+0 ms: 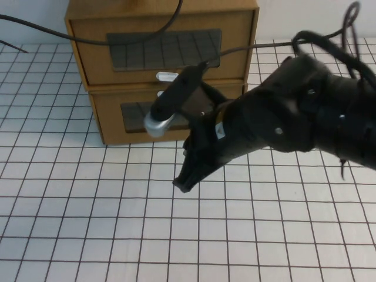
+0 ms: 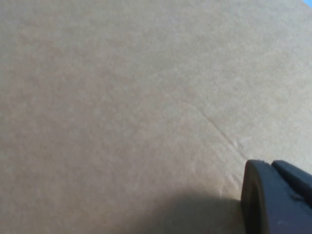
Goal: Open the shoe box
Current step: 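Pull the top drawer of the cardboard box fully open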
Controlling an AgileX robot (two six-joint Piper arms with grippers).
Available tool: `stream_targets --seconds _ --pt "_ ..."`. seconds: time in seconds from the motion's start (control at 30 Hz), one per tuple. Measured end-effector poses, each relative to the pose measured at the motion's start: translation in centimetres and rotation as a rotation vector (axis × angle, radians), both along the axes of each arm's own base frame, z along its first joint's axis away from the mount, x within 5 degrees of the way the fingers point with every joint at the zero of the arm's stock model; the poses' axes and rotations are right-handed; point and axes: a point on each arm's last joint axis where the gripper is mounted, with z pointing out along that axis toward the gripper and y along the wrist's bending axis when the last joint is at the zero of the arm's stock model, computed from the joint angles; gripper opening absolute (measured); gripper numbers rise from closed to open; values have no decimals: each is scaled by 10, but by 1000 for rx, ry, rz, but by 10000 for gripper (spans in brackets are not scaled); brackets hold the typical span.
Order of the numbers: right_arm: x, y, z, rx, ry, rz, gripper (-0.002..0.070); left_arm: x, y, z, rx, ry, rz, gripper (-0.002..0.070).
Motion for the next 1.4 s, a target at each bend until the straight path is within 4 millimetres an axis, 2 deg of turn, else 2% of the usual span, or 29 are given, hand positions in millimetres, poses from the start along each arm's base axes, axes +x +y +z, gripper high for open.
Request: stream_targets --seconds 0.17,0.27,0.4,0.5,0.97,1.27,1.4 --pt "8 21 -5 -110 -141 71 11 0 0 0 0 4 -1 -2" --pt "17 24 -5 -156 -238 99 93 0 0 0 0 6 -2 -2" --pt "26 29 -3 -183 -376 150 256 -1 0 -1 2 11 -5 -2" --pt "30 35 -2 -165 -460 185 305 -1 0 -1 3 18 -8 -2" --pt "55 59 -16 -271 -674 314 318 -2 0 -1 4 20 -10 -2" --pt "80 56 -21 -307 -706 291 319 -2 0 -1 4 20 -10 -2" --pt "90 53 -29 -331 -708 294 319 -2 0 -1 4 20 -10 -2"
